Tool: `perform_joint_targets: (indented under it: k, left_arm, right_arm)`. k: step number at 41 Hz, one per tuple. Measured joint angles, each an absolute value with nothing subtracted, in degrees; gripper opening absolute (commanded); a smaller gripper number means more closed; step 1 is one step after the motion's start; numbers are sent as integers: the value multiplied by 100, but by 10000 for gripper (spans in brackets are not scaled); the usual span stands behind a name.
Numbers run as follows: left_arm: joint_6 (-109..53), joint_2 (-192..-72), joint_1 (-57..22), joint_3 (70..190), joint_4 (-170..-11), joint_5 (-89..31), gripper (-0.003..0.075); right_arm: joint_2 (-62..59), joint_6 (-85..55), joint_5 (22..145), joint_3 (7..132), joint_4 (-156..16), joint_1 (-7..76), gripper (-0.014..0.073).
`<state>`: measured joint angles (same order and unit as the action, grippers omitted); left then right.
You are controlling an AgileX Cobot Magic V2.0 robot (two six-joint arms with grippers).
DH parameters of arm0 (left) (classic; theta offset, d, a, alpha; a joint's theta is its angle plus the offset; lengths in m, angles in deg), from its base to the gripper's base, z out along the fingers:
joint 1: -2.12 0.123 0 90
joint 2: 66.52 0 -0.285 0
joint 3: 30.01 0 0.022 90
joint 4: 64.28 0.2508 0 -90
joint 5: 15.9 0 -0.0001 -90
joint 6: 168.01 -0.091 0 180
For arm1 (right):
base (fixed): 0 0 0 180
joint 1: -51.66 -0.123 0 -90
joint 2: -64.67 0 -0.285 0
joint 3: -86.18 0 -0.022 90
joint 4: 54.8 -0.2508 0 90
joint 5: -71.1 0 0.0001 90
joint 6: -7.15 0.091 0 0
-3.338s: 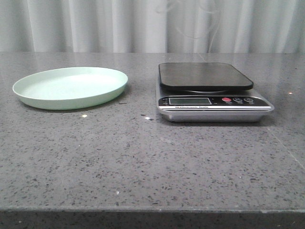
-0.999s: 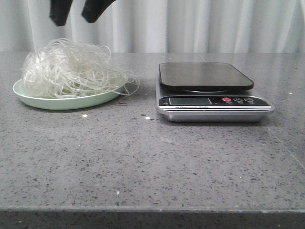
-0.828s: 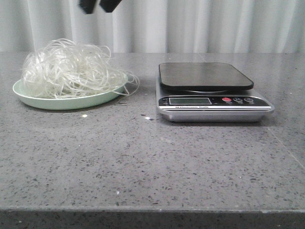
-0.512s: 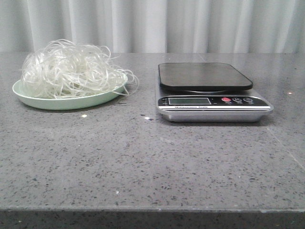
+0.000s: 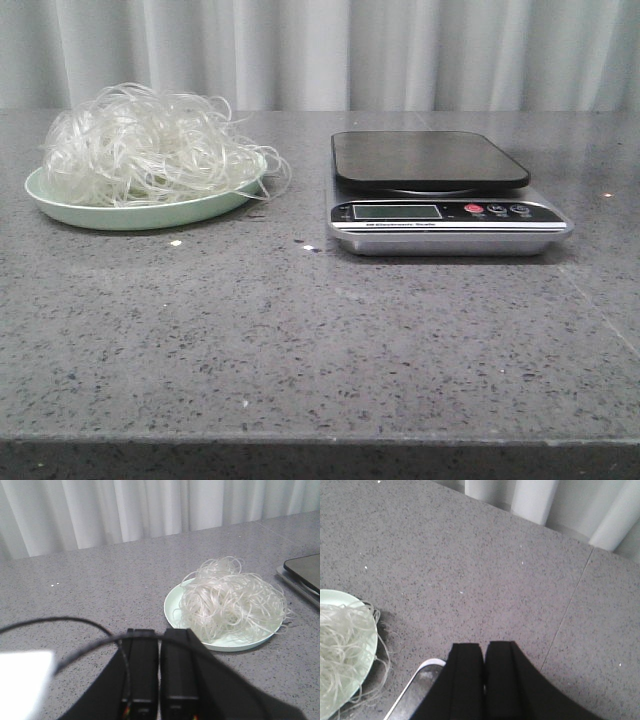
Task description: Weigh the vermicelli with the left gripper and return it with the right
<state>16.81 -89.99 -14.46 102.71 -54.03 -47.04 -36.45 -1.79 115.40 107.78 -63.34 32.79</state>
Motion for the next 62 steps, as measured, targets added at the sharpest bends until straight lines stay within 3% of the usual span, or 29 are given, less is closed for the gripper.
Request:
perform_joint_targets:
  k: [17, 35, 46, 62]
  left_arm:
    - [1681, -8999, -1446, 10271, -5403, -4704, 137]
    - [1681, -8999, -1446, 10271, -5403, -4704, 137]
    - [1681, -8999, -1446, 10271, -5403, -4704, 137]
    - [1681, -8999, -1446, 10271, -5403, -4704, 137]
  right_arm:
    - [-930, -179, 8786, 6639, -6334, 3570, 152]
    - [2196, -152, 7724, 3729, -6334, 4250, 151]
    - [3346, -148, 7440, 2659, -6344, 4261, 151]
    - [3423, -139, 7304, 2505, -6344, 4261, 151]
